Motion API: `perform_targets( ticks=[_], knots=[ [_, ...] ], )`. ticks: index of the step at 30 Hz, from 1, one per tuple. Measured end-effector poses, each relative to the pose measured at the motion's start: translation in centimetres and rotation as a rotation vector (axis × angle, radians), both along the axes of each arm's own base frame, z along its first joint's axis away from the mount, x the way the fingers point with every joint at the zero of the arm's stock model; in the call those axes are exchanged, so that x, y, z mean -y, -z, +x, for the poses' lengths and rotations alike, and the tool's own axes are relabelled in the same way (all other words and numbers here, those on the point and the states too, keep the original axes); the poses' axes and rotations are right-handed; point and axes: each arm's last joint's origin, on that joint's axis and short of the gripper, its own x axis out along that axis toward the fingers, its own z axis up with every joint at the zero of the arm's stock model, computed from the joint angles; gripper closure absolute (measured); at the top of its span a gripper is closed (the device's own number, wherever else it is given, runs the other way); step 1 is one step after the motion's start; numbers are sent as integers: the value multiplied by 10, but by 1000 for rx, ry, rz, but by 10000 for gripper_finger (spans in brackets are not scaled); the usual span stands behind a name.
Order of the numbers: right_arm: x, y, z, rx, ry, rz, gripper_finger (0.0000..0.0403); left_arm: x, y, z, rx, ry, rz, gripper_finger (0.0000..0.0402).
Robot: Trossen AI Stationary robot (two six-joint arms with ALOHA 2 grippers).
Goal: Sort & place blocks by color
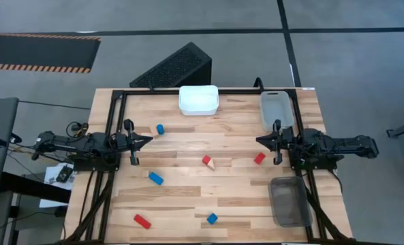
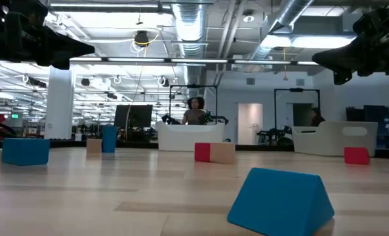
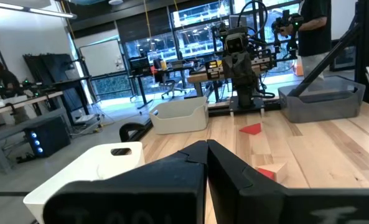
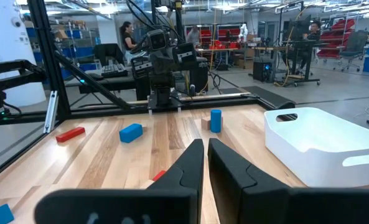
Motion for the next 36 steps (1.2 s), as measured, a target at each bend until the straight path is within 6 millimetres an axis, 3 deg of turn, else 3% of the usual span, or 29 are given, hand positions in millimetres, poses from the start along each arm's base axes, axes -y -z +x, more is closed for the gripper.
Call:
perform_targets(
  ticks=[12, 26, 31, 36],
  knots=[
    [0, 0, 0, 0, 0, 0, 351, 0, 0, 0, 15, 1, -70, 401],
    [6, 0, 0, 0, 63, 0, 351, -8, -23, -7, 160, -303, 149, 401],
    [12, -1, -1, 8, 143, 1, 351, -8, -23, -7, 149, -312, 175, 401],
    [14, -1, -2, 37, 161, 111, 351, -12, -24, -9, 130, -422, 202, 401]
  ],
)
